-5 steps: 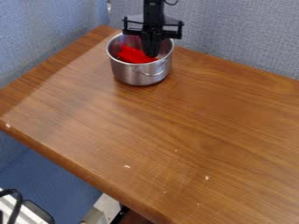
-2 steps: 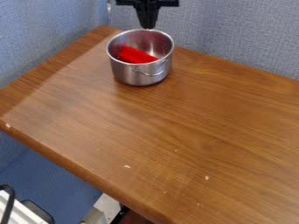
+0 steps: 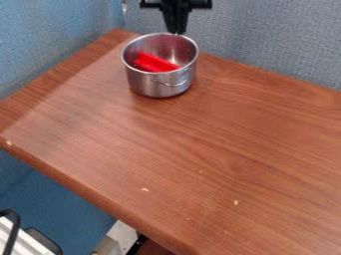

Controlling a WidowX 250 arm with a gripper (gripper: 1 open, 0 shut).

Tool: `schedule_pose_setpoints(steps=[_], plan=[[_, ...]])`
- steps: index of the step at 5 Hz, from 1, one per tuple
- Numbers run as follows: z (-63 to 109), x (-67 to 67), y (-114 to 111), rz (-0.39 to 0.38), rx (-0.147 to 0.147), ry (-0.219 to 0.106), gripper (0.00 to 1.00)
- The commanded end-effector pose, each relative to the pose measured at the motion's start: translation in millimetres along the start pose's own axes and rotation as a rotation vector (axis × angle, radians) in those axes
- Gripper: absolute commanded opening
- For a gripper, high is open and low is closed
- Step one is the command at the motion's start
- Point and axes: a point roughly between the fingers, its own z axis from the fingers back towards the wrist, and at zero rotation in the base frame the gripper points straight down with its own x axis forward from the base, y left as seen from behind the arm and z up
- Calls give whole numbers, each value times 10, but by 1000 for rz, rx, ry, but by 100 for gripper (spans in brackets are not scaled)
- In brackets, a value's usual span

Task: Move the red object from the metal pot to the table

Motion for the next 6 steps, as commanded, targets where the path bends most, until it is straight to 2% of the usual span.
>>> schedule_pose_setpoints(steps=[1,2,3,4,5,6], plan=[[553,-55,-52,-58,-30,-112,0],[554,-177,-69,-106,-22,-111,0],[711,-184,-149,-144,-42,-124,0],[695,-198,-203,-171,-31,-118,100],[664,-235,-140,-162,2,-124,100],[612,-155,106,-80,30,-116,100]])
